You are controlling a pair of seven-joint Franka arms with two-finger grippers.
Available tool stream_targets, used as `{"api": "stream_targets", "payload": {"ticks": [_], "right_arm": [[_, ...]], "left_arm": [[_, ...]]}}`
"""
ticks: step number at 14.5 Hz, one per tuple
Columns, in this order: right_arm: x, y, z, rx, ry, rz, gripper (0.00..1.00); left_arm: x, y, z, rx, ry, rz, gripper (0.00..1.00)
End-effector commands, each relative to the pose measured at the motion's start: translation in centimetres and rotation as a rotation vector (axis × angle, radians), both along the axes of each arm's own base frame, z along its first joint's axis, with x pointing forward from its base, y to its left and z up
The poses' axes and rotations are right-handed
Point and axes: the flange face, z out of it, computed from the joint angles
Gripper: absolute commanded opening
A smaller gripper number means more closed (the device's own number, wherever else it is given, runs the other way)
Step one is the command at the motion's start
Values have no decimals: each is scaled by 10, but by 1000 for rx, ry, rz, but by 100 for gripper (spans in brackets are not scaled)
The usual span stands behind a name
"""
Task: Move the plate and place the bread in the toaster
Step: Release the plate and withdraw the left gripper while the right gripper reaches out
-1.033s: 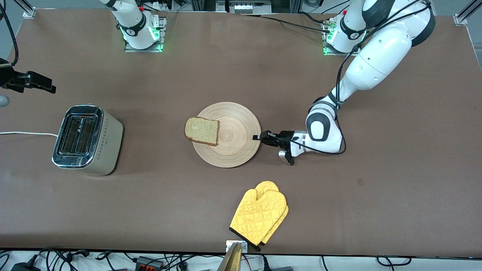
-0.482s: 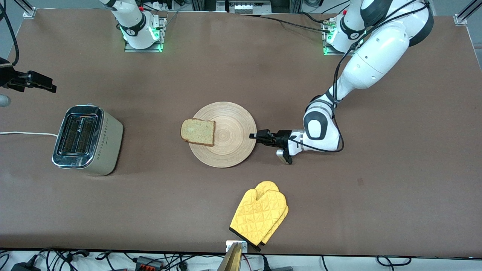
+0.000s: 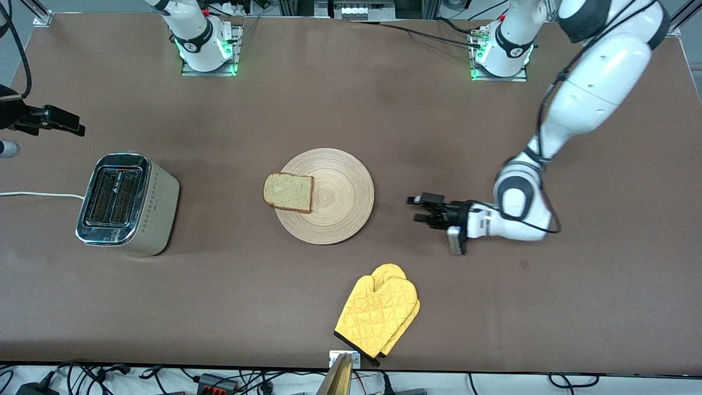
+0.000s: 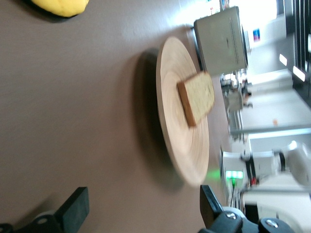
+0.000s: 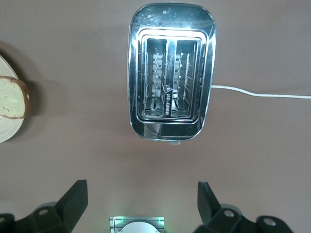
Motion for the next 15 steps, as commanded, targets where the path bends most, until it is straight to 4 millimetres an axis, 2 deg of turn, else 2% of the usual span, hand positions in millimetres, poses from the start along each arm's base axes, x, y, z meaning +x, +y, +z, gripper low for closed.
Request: {"api": "stream_targets", "payload": {"ticks": [1, 4, 7, 9, 11, 12, 15], "right_arm": [[5, 6, -20, 103, 31, -19, 100], [8, 8, -47, 194, 39, -58, 100], [9, 19, -77, 233, 7, -74, 100], [8, 43, -87, 220, -23, -99, 100], [8, 62, -97, 206, -25, -138, 100], [7, 65, -108, 205, -31, -140, 100], [-8, 72, -136, 299, -65, -216, 100]], "left_arm": [[17, 60, 35, 59, -70, -192, 100], [30, 121, 73, 128, -84, -335, 100], [41, 156, 113, 228, -117, -418, 100], [49, 162, 151, 305, -137, -429, 100], [52, 164, 203, 464, -151, -408, 100], [51, 162, 222, 538, -162, -413, 100], [39, 139, 280, 851, -175, -479, 100]]}}
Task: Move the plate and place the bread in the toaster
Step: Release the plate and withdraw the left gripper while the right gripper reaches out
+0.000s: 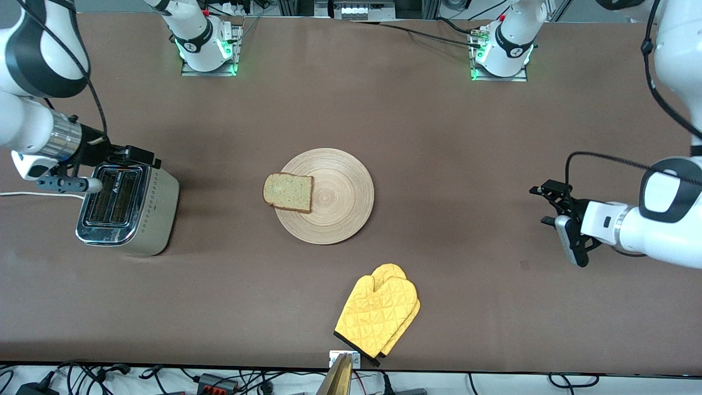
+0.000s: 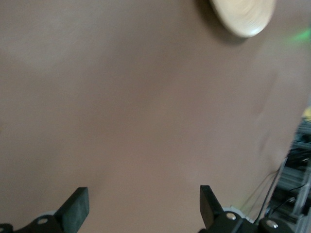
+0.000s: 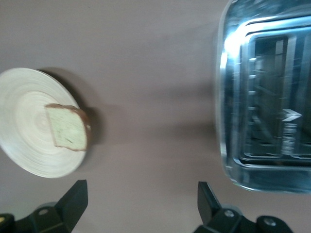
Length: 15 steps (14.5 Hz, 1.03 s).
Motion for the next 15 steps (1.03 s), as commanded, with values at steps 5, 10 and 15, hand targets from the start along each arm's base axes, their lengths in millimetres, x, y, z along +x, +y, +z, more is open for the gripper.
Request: {"api": "stream_targets", "payload": {"ticks": [5, 10, 15], "right_arm": [[-34, 45, -48, 109, -54, -72, 100], [-59, 75, -97, 151, -144, -35, 100], [-78, 120, -133, 188, -169, -34, 100]], "left_arm": [[-39, -23, 121, 428, -91, 135, 100], [-76, 1, 155, 399, -144, 455, 100], [-135, -13, 208, 407, -329, 708, 100]]}}
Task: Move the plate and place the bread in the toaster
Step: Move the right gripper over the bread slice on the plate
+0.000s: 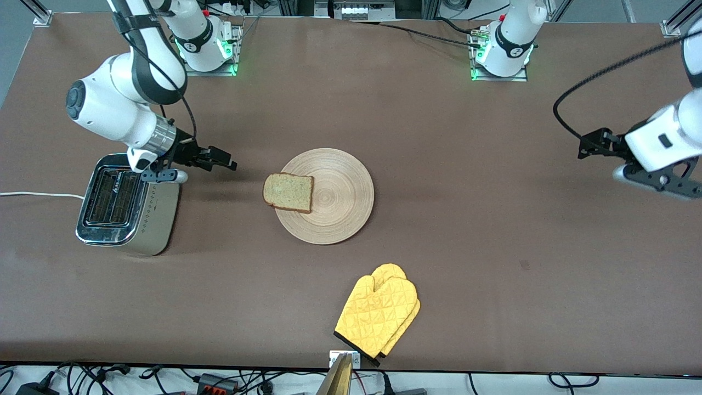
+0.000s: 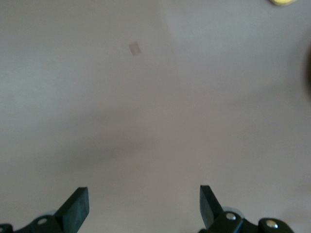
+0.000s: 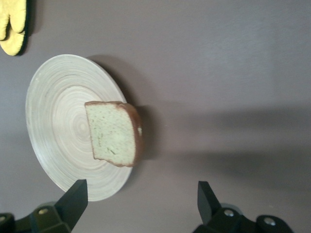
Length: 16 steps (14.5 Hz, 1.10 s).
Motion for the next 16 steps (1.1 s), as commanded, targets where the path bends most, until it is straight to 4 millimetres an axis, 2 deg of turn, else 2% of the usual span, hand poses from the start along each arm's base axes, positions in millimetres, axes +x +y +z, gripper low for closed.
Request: {"api": "stream_targets", "payload": {"ticks": [1, 3, 7, 11, 12, 14, 16], "right_arm": [[-14, 16, -25, 26, -53, -4, 100], [-18, 22, -46, 94, -63, -18, 100], [-22, 13, -84, 158, -114, 21, 100], [-15, 7, -105, 123, -110, 7, 100], [-14, 8, -112, 120, -102, 10, 100], [-13, 14, -114, 116, -107, 7, 100], [-16, 22, -119, 120, -100, 1, 100]], "left_arm": [[-34, 0, 23, -11, -112, 53, 100], [-32, 1, 29, -11, -134, 56, 100], [-25, -1, 39, -10, -131, 73, 100], [-28, -6, 44, -9, -122, 128, 100], [-29, -12, 45, -8, -114, 124, 100], [-28, -18, 49, -7, -122, 116, 100], [-28, -18, 49, -7, -121, 116, 100]]}}
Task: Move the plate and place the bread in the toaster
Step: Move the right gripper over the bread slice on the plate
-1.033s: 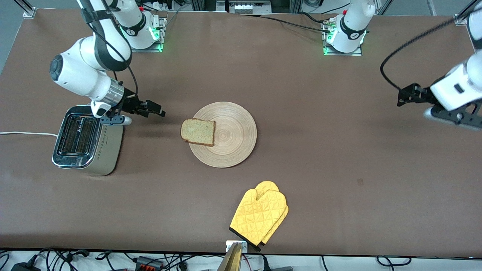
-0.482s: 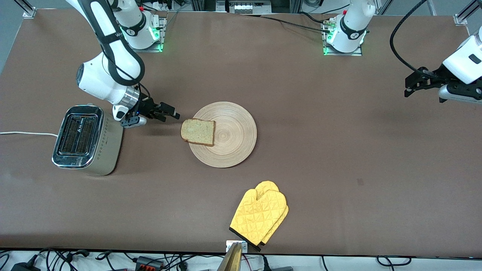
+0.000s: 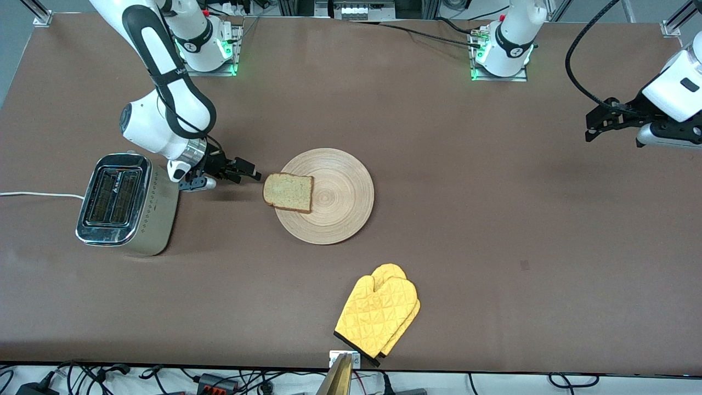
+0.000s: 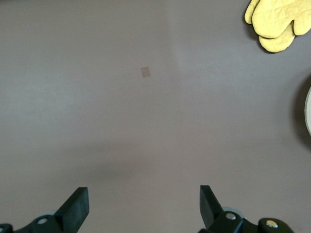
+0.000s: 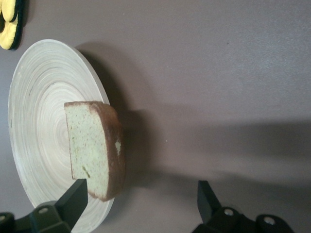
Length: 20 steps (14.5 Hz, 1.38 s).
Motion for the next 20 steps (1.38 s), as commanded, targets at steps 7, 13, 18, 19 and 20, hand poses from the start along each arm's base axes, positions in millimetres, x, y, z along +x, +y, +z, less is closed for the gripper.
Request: {"api": "stream_targets", "payload": {"ticks": [7, 13, 18, 19, 20], "right_arm": [[23, 35, -4, 17, -54, 10, 100], [28, 56, -6, -1, -79, 36, 100], [27, 56, -9, -4, -77, 35, 87], [27, 56, -10, -6, -74, 36, 86], [27, 55, -10, -6, -74, 35, 81]], "left_arm": [[3, -4, 5, -10, 8, 9, 100], [3, -4, 5, -10, 8, 9, 100], [3, -4, 5, -10, 8, 9, 100], [3, -4, 5, -10, 8, 9, 100], [3, -4, 5, -10, 8, 9, 100]]}}
